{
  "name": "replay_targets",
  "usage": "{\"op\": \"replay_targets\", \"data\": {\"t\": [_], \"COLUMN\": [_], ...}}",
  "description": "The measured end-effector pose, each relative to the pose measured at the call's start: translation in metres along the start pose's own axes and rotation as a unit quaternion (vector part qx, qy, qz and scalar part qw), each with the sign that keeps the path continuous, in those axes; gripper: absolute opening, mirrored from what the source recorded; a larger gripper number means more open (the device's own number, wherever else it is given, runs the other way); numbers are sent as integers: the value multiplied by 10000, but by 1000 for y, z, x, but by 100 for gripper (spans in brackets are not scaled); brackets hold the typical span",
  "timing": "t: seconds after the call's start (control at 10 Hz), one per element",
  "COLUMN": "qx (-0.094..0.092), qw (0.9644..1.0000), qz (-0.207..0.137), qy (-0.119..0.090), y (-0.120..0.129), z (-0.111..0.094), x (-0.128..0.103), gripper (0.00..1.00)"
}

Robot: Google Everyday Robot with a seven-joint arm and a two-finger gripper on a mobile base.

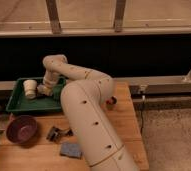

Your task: Wipe tray with towel

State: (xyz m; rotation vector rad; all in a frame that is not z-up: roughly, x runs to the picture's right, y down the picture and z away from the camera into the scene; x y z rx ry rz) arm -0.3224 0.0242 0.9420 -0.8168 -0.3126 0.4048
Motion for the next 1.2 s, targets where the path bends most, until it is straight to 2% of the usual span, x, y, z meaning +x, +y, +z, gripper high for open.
{"op": "replay_targets", "data": {"t": [0.2, 0.4, 0.5, 0.7, 0.9, 1.2], "qx": [-115, -152, -127, 6, 173, 235], "qw": [9997, 9995, 9996, 9999, 9998, 9993], "qz": [-190, -252, -226, -89, 15, -128], "qy": [-108, -137, -129, -74, -70, -269], "y": [18, 41, 48, 65, 66, 65], "z": [4, -5, -12, -36, -55, -70], "x": [-13, -10, -3, 28, 50, 49], "gripper": [0, 0, 0, 0, 0, 4]}}
